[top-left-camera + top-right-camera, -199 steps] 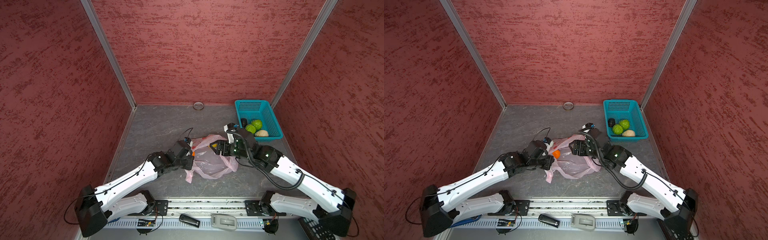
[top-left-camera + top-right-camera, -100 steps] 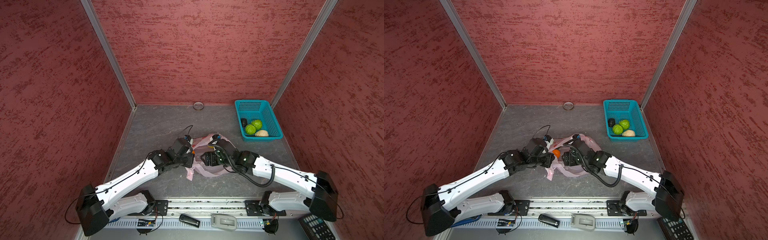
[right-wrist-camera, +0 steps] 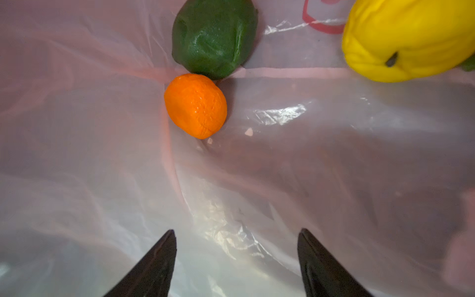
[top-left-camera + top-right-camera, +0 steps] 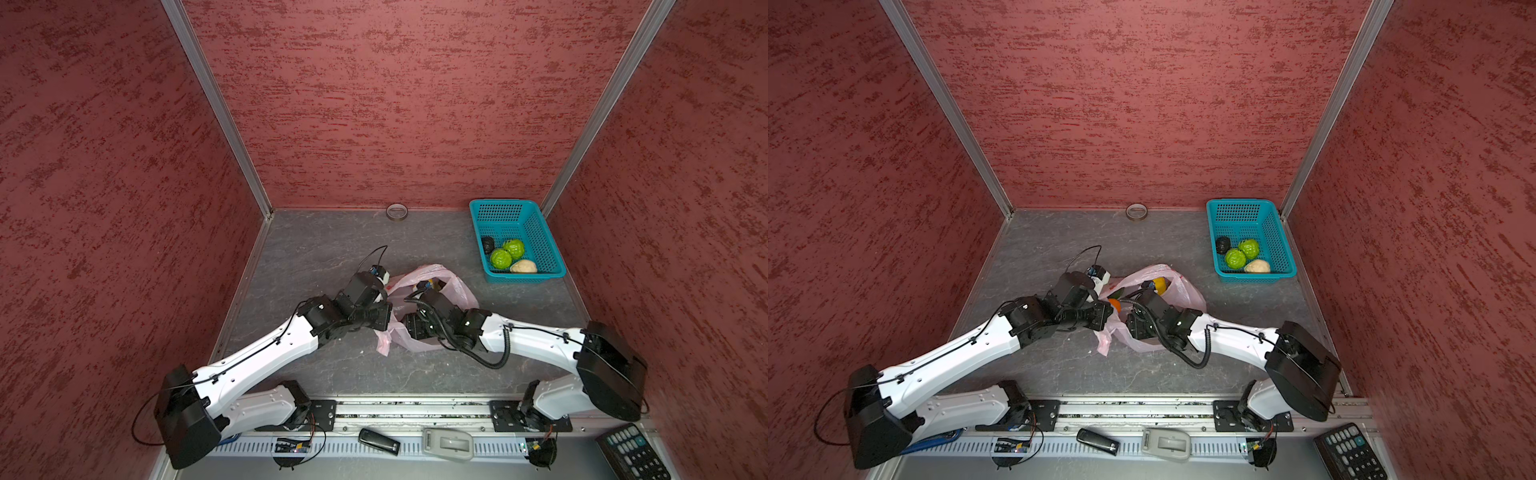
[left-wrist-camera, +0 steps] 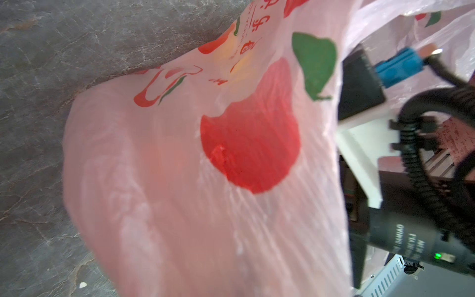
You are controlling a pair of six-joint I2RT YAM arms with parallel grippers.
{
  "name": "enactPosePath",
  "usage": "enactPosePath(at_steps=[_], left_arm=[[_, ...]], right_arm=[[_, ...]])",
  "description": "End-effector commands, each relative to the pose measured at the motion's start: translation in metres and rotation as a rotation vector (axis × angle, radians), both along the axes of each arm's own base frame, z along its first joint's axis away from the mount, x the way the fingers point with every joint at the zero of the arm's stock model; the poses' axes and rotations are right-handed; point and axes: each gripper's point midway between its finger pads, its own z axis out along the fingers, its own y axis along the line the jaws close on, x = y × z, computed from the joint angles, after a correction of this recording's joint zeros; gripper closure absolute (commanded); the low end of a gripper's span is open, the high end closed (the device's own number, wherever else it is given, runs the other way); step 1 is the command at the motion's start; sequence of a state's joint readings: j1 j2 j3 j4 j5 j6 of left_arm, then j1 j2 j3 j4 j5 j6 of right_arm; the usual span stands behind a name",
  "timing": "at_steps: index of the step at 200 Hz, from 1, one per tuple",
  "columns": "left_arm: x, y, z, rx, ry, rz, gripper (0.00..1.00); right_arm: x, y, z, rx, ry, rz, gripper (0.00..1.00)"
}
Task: Untie the knot of the plastic bag and take out the fruit
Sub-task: 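Move the right gripper back down into the bag opening, then lower the right gripper onto the yellow fruit and close on it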
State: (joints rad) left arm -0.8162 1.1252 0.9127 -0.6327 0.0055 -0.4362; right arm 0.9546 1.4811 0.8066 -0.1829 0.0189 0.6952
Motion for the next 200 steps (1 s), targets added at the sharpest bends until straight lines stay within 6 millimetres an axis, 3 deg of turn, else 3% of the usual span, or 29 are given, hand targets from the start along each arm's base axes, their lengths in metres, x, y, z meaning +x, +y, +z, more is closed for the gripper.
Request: enactPosePath(at_steps=[1, 63, 103, 150, 200], left_arm=[[0.003, -0.009, 0.012, -0.031, -0.030, -0.029, 1.00], [-0.011, -0.020, 0.000, -0.019, -0.028, -0.078, 1.00], [-0.013, -0.022, -0.005, -0.004, -0.023, -0.086, 1.00], [-0.015, -0.022, -0.014, 0.020, 0.005, -0.084, 1.00], [-0.013, -0.026, -0.015, 0.034, 0.017, -0.087, 1.00]], right_arm=[[0.013, 0.018, 0.004, 0.053, -0.021, -0.006, 0.24], [0.072, 0.021, -0.006, 0.122, -0.001, -0.172, 0.25], [0.102, -0.007, -0.004, 0.069, -0.044, -0.361, 0.23], [0.118, -0.045, 0.000, -0.019, -0.096, -0.494, 0.18], [0.129, -0.064, 0.003, -0.044, -0.140, -0.546, 0.14]])
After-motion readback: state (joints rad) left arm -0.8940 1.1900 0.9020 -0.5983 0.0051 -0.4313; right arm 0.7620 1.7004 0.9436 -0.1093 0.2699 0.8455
